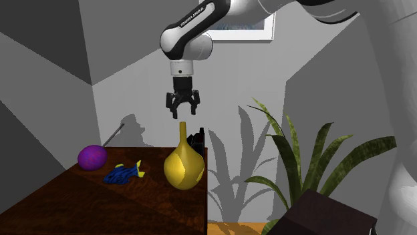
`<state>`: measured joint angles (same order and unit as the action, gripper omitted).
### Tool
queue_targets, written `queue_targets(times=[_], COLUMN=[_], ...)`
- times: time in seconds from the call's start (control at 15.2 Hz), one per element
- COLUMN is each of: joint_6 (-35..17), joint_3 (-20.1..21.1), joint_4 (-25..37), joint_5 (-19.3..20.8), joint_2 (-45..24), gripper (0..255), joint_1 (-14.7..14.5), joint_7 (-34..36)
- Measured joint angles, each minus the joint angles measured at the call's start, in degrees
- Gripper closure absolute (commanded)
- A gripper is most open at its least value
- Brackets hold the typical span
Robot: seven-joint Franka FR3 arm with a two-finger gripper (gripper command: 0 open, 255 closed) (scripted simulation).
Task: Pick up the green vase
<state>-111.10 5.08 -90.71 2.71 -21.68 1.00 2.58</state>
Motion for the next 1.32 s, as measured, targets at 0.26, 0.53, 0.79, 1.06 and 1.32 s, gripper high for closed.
queue_targets(times=[0.26, 0.53, 0.79, 1.06, 1.32], joint_6=[-1.7, -4.4, -4.8, -4.9, -4.7], joint_3=[-0.1, -0.1, -0.1, -0.1, -0.1], joint_4=[0.9, -0.8, -1.0, -1.0, -1.0], joint_5=[0.2, 0.3, 0.3, 0.3, 0.3], joint_2=[-2.6, -3.7, -3.9, -3.9, -3.7], gripper=[0, 0, 255, 255, 255], joint_1=[-0.2, -0.3, -0.2, -0.2, -0.2], joint_7=[0.2, 0.5, 0.4, 0.4, 0.5])
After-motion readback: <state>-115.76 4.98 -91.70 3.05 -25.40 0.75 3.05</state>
